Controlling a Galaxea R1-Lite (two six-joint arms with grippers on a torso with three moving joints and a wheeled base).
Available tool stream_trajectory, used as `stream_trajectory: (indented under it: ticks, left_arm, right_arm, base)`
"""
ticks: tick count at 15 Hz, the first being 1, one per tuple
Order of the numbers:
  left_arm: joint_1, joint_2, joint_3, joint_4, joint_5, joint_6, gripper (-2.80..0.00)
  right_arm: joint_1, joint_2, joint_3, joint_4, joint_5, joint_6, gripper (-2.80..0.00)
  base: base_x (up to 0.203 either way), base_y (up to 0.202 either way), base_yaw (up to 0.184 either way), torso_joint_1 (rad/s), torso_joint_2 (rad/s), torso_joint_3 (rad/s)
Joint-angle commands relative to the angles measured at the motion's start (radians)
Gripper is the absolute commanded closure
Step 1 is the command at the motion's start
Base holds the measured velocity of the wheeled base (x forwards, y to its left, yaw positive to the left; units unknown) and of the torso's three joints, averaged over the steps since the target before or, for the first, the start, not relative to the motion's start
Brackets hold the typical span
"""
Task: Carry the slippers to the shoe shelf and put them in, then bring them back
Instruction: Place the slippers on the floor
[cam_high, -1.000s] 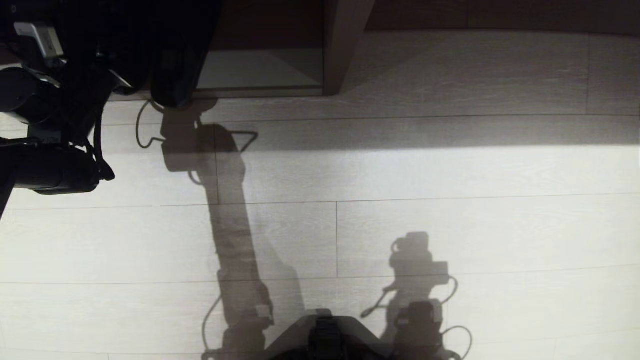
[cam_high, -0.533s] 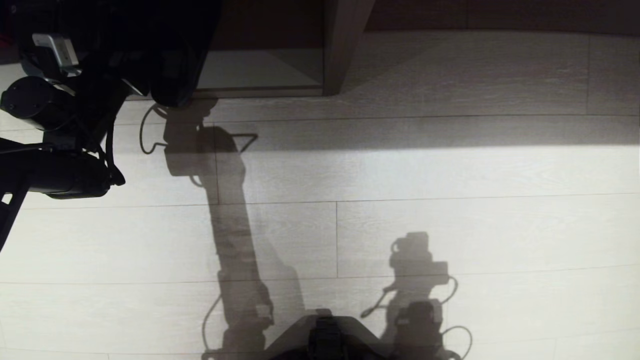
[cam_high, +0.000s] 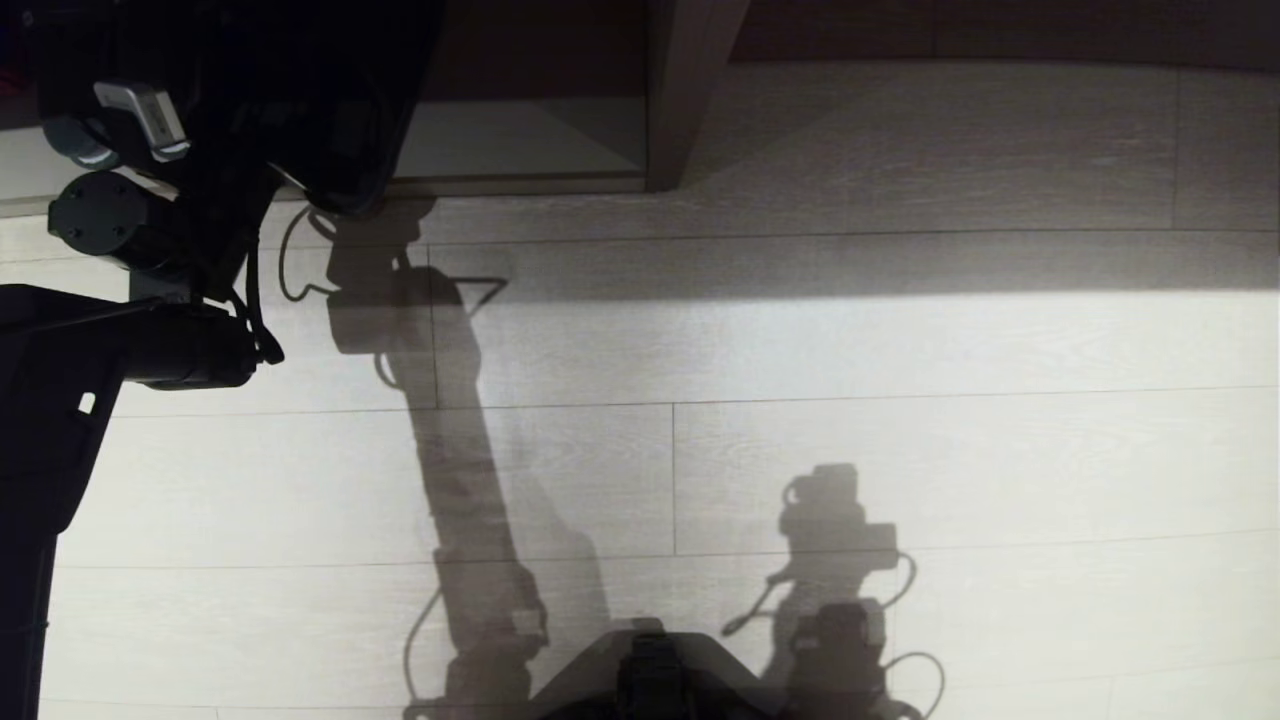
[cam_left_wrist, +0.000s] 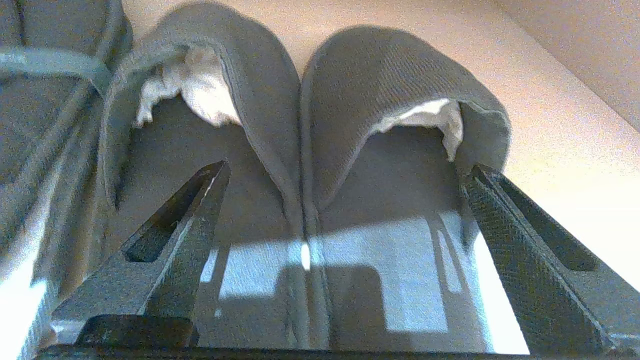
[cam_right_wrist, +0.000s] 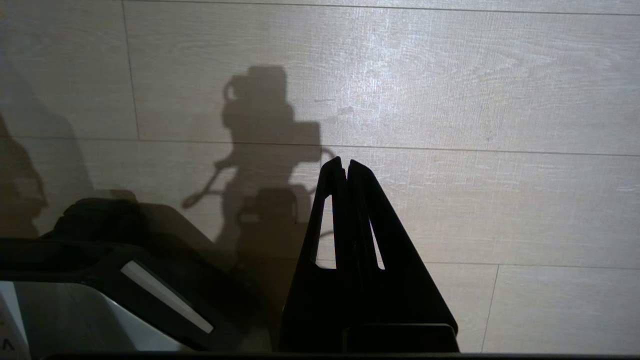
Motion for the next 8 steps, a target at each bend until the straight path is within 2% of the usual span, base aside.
stream_trajectory:
  ticks: [1, 6, 8]
  left_arm:
    - [-0.001, 0.090, -0.092, -0.013, -0.004, 0.002, -2.80]
    - [-0.007, 0.125, -0.113, -0.014, -0.014, 0.013, -2.80]
    - [-0.009, 0.128, -0.117, 0.043, -0.014, 0.028, -2.80]
  right_arm:
    - [0.000, -0.001, 0.000, 0.000, 0.001, 0.000, 0.00]
    - [0.000, -0.001, 0.000, 0.000, 0.001, 0.000, 0.00]
    - [0.000, -0.001, 0.000, 0.000, 0.001, 0.000, 0.00]
  base:
    - [0.000, 0.000, 0.000, 0.000, 0.00, 0.000]
    - [0.000, 0.000, 0.000, 0.000, 0.00, 0.000]
    - [0.000, 0.000, 0.000, 0.000, 0.00, 0.000]
